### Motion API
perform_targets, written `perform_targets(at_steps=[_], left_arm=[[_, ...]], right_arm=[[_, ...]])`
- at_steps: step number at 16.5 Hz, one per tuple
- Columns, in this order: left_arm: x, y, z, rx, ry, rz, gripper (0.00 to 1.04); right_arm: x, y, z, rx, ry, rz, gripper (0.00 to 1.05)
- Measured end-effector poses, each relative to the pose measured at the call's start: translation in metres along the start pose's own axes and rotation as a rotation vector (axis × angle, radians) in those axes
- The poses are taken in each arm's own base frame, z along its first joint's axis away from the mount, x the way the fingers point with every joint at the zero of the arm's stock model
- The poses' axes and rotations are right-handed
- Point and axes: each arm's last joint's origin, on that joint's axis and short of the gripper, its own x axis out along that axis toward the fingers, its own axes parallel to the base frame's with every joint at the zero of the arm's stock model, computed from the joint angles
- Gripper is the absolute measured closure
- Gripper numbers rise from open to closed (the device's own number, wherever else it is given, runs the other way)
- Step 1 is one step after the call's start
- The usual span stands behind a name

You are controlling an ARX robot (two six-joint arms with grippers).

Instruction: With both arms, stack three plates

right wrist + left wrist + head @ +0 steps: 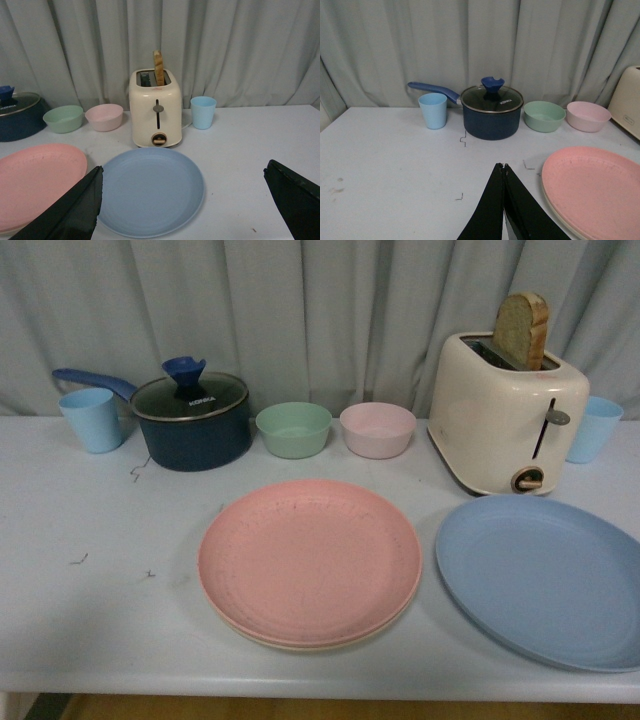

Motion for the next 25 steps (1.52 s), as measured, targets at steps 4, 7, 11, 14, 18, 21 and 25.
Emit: perform_targets(at_steps=[4, 7, 11, 14, 18, 21, 25], left_arm=[[-0.012, 0.0, 0.003, 0.0, -0.012, -0.001, 1.03], [-0.019, 0.0, 0.005, 0.0, -0.022, -0.001, 1.03], [-0.026, 0.0, 0.006, 0.0, -0.024, -0.001, 1.03], [-0.031, 0.0, 0.006, 0.0, -0.023, -0.001, 1.03], [-0.034, 0.0, 0.006, 0.0, -0.025, -0.001, 1.03], [-0.037, 0.0, 0.006, 0.0, -0.024, -0.001, 1.03], [-0.048, 0.0, 0.001, 0.0, -0.004, -0.002, 1.03]], right_arm=[[0.0, 0.0, 0.0, 0.0, 0.0, 0.0, 0.06], [0.0, 0.0, 0.0, 0.0, 0.0, 0.0, 0.06], [0.0, 0.0, 0.0, 0.0, 0.0, 0.0, 0.06], [0.0, 0.0, 0.0, 0.0, 0.0, 0.0, 0.06], [0.0, 0.0, 0.0, 0.0, 0.0, 0.0, 0.06], [0.0, 0.0, 0.0, 0.0, 0.0, 0.0, 0.06], [0.0, 0.0, 0.0, 0.0, -0.002, 0.0, 0.06]])
